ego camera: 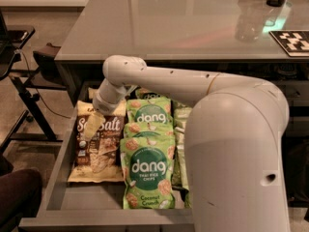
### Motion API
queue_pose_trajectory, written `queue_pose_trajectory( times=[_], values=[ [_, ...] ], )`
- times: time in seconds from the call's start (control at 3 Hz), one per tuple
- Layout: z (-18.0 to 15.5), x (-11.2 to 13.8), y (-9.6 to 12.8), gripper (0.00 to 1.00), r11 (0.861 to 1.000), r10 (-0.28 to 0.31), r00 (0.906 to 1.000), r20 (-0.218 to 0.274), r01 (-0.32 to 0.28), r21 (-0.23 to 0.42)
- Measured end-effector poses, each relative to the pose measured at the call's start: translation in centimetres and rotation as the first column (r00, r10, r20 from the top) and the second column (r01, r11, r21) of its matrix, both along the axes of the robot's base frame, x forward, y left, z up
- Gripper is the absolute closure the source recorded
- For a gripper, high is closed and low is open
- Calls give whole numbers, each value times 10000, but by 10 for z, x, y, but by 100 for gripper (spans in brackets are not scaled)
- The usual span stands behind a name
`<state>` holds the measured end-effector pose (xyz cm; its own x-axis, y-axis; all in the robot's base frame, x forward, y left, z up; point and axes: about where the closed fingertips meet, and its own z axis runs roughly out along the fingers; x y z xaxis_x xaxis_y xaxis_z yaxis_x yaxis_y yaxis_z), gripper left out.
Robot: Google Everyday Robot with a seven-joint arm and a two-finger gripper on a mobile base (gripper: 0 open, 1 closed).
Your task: Pick brown chip bag from top drawer and place on counter
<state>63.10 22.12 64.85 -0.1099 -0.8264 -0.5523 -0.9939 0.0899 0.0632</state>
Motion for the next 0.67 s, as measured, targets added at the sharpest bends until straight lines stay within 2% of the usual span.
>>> queue_pose_trajectory(
  times=[0.33, 0.67],
  values=[
    [-3, 0, -13, 0, 9992, -399, 9991, 160, 399, 3],
    [-3, 0, -13, 0, 9992, -401, 9991, 160, 401, 3]
  ],
)
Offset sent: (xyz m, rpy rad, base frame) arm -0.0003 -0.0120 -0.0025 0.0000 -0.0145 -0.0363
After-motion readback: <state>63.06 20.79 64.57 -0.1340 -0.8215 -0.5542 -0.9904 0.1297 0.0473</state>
